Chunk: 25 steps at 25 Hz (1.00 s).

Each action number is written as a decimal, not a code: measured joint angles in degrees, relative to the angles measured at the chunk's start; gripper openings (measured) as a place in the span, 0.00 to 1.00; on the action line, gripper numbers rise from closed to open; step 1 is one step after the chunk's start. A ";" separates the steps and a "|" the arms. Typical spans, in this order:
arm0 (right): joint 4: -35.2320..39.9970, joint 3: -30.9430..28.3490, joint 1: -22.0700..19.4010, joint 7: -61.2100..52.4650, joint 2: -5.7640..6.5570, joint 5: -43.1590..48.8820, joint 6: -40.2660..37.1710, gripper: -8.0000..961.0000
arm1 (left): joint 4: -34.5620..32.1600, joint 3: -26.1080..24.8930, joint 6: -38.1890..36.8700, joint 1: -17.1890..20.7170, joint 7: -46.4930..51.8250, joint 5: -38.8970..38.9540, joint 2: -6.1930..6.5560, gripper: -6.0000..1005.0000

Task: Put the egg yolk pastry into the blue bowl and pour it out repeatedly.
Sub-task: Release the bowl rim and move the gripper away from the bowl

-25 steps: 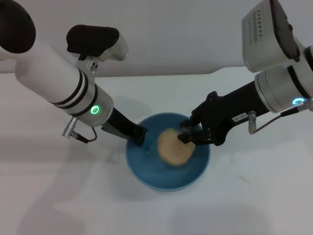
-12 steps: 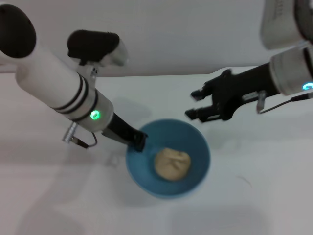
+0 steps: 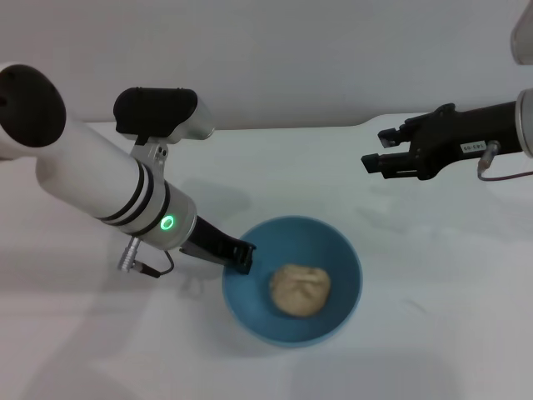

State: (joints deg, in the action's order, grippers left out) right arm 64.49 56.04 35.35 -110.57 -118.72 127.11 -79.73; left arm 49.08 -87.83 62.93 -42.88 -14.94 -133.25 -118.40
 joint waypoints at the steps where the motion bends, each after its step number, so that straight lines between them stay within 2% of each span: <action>1: -0.31 0.00 -0.04 0.00 -0.01 0.00 0.36 0.48 | -0.03 0.16 -0.27 0.25 0.00 0.16 0.02 0.02; 16: -1.18 0.20 -0.26 0.07 0.06 0.08 2.21 0.48 | -2.03 1.47 -0.51 0.08 0.64 0.46 0.20 0.08; 22: -0.96 0.13 -0.96 0.02 0.03 0.11 2.22 0.48 | -0.79 1.26 0.09 0.08 1.91 0.52 0.38 0.15; 25: -0.73 0.02 -1.32 -0.17 -0.05 0.03 2.22 0.48 | -0.14 1.02 0.64 0.07 1.92 0.51 0.41 0.28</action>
State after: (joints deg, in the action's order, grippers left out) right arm 63.76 56.05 34.03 -110.74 -118.77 127.13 -77.51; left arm 48.94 -86.81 63.56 -42.81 -13.03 -132.74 -117.99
